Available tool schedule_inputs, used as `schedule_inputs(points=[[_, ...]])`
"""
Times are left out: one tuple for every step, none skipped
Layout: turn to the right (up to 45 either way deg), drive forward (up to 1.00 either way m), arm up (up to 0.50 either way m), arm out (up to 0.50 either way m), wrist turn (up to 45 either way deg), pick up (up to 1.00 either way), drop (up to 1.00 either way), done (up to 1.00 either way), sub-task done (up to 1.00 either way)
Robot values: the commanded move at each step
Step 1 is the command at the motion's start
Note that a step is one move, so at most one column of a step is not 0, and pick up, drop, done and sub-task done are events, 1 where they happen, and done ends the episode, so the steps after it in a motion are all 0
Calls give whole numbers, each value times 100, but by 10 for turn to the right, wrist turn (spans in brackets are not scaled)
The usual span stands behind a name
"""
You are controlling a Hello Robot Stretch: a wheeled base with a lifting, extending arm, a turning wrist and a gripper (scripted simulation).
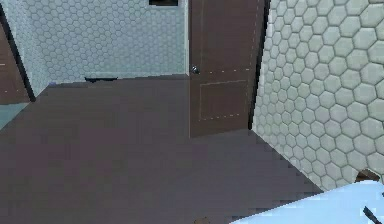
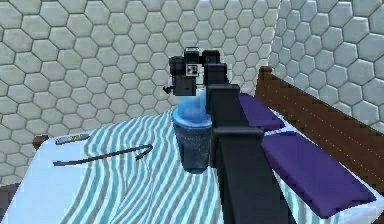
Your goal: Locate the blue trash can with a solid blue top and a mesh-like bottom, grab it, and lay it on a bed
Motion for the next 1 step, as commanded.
schedule_inputs(points=[[0,0,0,0,0,0,0,100,0]])
